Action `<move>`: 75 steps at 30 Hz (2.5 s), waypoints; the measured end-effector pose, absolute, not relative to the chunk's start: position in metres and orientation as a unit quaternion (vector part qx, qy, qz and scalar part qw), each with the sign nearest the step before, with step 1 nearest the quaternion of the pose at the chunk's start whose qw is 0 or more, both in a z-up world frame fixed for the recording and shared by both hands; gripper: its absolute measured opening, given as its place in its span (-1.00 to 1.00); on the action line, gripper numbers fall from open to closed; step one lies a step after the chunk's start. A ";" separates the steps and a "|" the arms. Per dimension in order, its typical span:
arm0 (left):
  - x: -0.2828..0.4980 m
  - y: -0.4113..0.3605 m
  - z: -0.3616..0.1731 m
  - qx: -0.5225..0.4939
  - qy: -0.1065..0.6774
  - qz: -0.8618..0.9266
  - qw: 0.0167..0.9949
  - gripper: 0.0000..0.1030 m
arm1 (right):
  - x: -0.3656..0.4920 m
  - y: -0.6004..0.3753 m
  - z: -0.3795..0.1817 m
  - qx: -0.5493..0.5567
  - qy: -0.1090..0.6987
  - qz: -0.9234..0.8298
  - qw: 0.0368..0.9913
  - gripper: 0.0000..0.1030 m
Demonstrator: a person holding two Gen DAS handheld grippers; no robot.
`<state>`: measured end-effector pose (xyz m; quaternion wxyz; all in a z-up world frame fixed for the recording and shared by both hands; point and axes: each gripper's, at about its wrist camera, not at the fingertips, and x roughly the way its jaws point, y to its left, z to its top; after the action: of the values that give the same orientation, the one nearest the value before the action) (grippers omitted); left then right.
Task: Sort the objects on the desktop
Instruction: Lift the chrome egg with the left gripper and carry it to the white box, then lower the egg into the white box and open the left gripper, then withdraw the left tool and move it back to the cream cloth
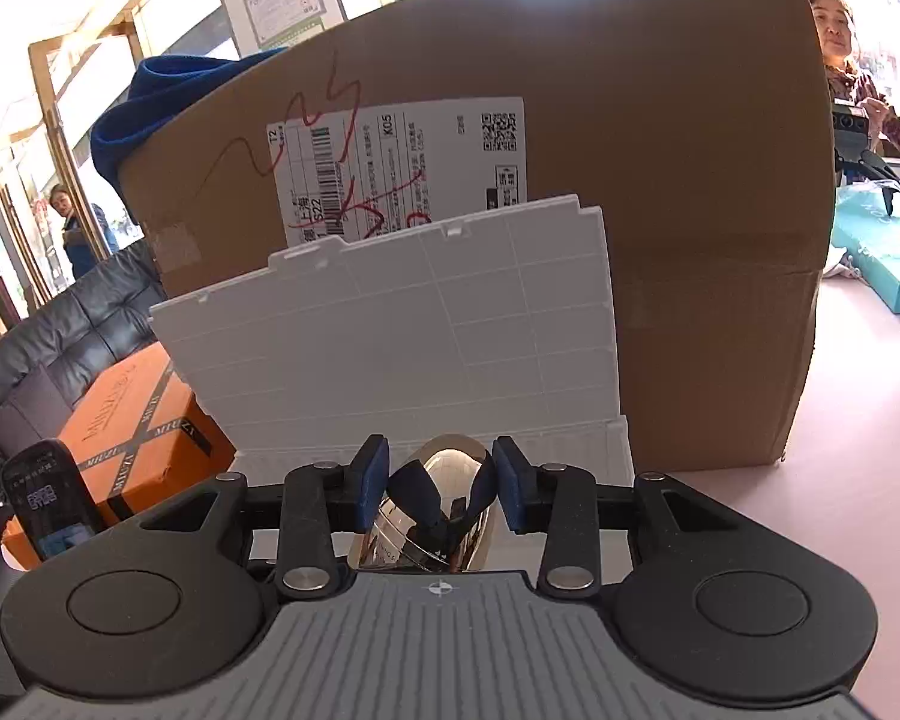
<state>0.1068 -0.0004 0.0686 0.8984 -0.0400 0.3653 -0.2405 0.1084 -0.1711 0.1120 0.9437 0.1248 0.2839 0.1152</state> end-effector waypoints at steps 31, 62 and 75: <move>0.121 0.002 0.059 0.015 0.358 -0.202 0.911 0.04 | 0.134 -0.156 0.092 0.076 0.372 0.103 0.919 -0.31; 0.065 -0.010 0.091 0.006 0.180 -0.222 0.958 1.00 | 0.022 -0.205 0.111 0.222 0.071 0.150 0.961 1.00; -0.032 -0.085 0.072 0.029 0.087 -0.310 0.946 1.00 | -0.084 -0.267 0.096 0.200 0.003 0.102 0.974 1.00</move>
<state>-0.0318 -0.0849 0.0716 0.9463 0.0292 0.0873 -0.3100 -0.0844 -0.2674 0.0960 0.9745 0.1998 0.0033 0.1023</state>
